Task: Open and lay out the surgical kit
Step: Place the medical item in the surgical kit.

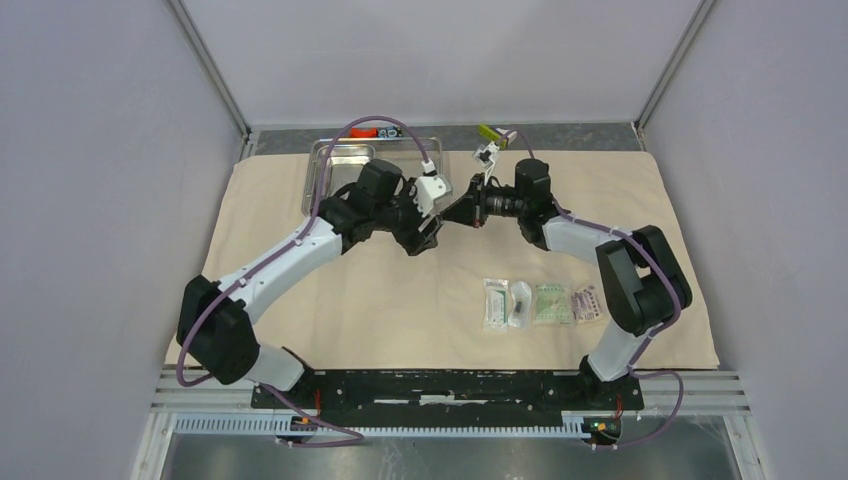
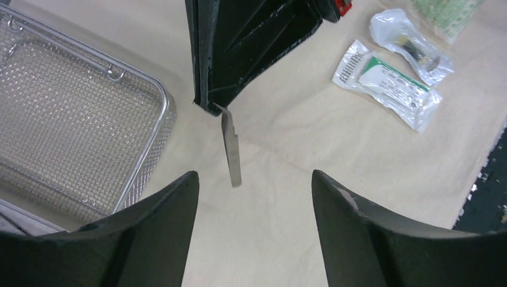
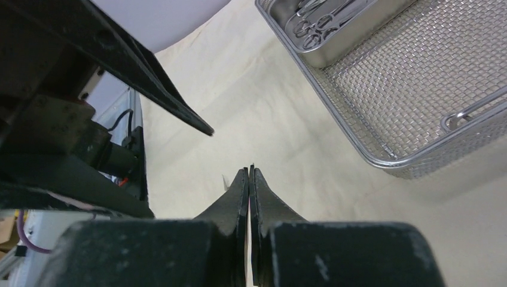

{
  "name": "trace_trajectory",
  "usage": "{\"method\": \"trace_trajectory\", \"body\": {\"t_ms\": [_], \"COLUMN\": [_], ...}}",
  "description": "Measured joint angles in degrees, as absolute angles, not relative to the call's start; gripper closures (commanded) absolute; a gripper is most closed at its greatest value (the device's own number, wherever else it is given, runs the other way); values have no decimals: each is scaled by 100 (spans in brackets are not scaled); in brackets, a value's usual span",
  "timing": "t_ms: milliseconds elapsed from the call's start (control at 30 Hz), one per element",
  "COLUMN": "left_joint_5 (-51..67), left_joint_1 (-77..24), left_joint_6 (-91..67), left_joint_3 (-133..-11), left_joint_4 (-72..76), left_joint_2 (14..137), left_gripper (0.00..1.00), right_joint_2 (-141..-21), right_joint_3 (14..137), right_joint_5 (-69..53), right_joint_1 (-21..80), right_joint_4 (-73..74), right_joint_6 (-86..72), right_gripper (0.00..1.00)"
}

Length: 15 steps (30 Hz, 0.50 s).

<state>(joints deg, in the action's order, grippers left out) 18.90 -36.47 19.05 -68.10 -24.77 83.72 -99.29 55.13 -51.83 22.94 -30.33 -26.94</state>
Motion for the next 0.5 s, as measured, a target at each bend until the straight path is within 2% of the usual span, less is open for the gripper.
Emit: {"method": "trace_trajectory", "body": {"t_ms": [167,500], "left_joint_5": [2724,4678], "left_joint_1": [-3286,-2740], "left_joint_6": [2064,2652], "left_joint_3": [-6982,-7408], "left_joint_4": [-2821,-3516], "left_joint_2": [8254,8711], "left_gripper": [20,16], "right_joint_2": [-9649,-9096], "right_joint_3": [5205,4589], "right_joint_5": [-5502,-6469], "right_joint_1": [2217,2239], "right_joint_4": [-3164,-4414], "right_joint_6": [-2274,-2250], "right_gripper": [100,100]}}
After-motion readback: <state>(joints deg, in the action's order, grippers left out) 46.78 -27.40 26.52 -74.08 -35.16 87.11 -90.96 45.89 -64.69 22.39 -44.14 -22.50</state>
